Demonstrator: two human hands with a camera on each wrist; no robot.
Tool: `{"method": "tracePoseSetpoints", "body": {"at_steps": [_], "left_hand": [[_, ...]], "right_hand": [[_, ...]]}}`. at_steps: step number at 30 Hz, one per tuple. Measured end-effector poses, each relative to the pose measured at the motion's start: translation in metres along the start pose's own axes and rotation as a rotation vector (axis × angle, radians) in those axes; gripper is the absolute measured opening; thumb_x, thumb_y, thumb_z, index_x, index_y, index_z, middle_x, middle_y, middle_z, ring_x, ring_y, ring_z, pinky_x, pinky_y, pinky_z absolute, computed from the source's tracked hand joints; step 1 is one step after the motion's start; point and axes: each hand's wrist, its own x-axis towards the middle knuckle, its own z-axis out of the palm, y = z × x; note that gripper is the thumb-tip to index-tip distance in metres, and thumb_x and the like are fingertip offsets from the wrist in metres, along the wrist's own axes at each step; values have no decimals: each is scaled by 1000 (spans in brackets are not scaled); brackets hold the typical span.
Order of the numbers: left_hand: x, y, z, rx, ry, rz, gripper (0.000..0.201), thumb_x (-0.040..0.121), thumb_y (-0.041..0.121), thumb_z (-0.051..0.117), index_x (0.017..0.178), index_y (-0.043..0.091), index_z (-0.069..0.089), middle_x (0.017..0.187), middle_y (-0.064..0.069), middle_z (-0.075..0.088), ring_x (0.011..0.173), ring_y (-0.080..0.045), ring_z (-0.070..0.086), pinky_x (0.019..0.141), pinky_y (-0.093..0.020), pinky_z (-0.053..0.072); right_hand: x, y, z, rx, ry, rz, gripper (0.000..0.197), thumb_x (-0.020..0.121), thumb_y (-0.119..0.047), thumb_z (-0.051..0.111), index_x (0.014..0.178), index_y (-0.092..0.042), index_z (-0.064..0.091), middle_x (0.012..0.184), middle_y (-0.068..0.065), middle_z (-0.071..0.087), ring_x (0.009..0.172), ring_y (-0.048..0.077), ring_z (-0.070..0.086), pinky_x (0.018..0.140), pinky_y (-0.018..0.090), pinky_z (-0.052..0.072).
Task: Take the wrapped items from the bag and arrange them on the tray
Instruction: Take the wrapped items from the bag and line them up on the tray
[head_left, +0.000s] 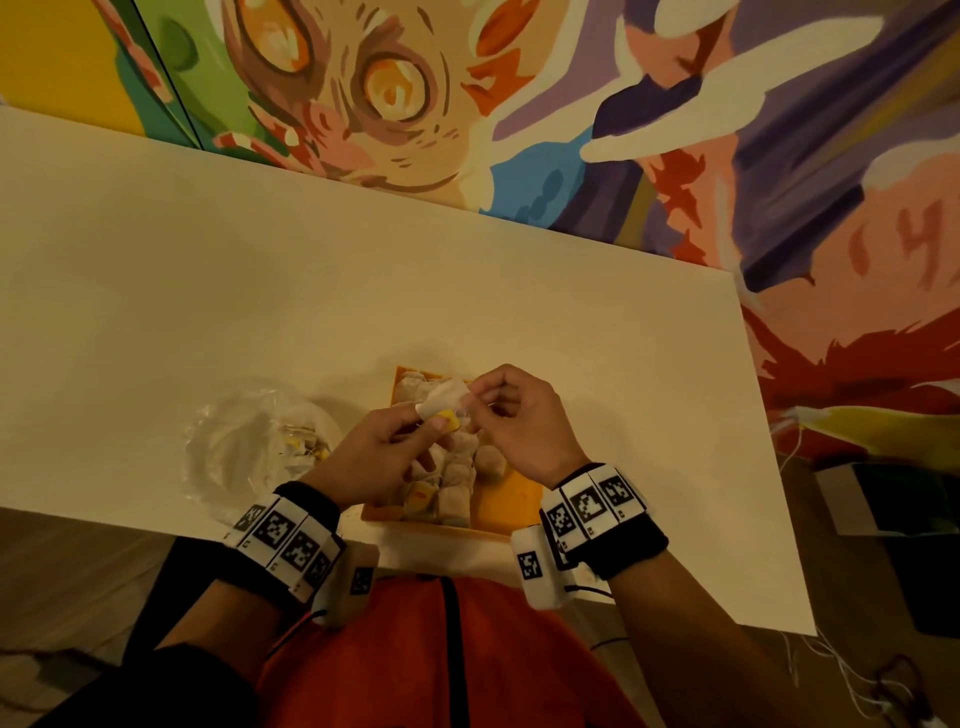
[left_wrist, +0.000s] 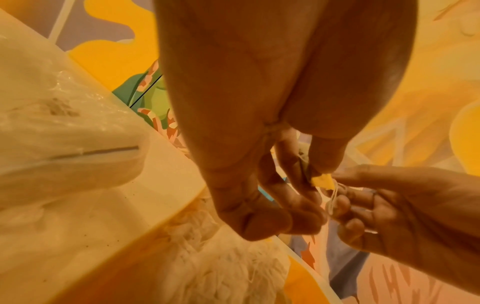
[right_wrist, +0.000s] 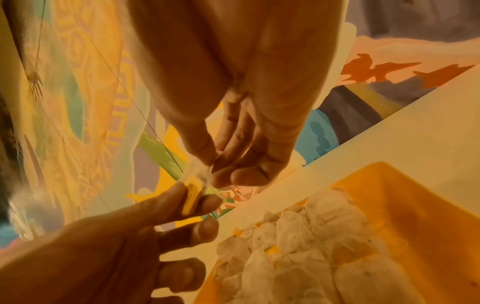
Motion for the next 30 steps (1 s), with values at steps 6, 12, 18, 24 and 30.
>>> {"method": "tracePoseSetpoints", "body": {"at_steps": [6,12,18,24,30], "left_hand": [[0,1,1,-57,48,-33,31,99,32,47,100,9,69,91,-7,72,64,-15,58,53,-26,44],[-5,6,0,-116,58,-87,41,99,42,41,99,11,69,91,-5,72,62,-11,55,53,-23,41],[-4,4,-1,-182,227,-35,25,96,30,54,111,17,68,92,-6,69,73,-12,64,58,-23,49],[-1,-4,-4,-251,378,55,12,88,16,67,98,10,73,91,-6,74,78,-14,67,62,-26,55],[0,-6,-2,-268,429,103,6,89,10,66,91,10,72,85,-6,75,77,-20,71,66,-27,59]], "right_hand": [[-3,2,6,54,-37,34,19,89,-19,69,103,-7,67,84,8,70,69,14,68,72,30,57],[-7,7,13,60,-34,16,33,78,-14,81,107,-5,69,93,12,71,84,19,70,80,32,59],[-9,7,16,-9,-76,-20,11,83,-15,76,93,-18,72,78,-7,68,77,9,66,77,24,56],[-13,10,18,81,-102,59,29,82,-17,77,109,-17,65,79,6,69,74,15,67,77,36,59],[-16,10,14,153,-69,60,30,84,-17,75,112,-17,65,79,6,71,74,11,67,72,25,54]]}}
